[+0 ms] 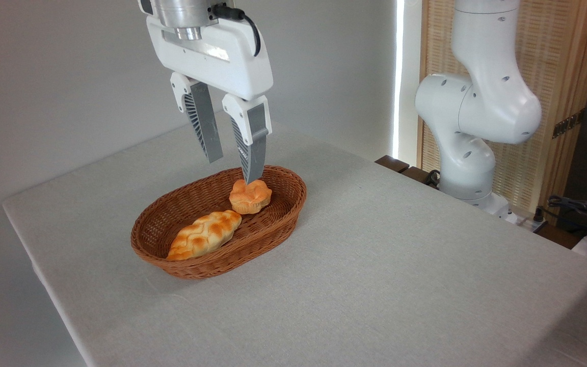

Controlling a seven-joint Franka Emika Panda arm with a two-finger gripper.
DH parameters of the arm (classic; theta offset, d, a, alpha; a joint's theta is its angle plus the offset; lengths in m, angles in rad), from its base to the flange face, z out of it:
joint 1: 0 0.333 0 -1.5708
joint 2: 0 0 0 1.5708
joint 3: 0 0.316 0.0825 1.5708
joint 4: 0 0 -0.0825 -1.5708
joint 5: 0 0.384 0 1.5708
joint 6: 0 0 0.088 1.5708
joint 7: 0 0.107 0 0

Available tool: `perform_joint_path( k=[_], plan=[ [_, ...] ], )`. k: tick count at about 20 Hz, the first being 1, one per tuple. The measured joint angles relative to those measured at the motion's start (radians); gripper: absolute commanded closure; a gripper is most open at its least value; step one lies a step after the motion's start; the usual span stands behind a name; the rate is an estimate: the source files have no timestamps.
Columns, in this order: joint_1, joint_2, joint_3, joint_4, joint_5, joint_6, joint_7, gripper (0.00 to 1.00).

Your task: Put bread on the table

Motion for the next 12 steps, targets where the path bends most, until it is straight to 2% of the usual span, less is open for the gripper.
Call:
perform_joint_path(
  k=[12],
  plan=[
    [0.0, -0.004, 0.004, -0.016, 0.0, -0.008, 0.002, 0.0]
  ],
)
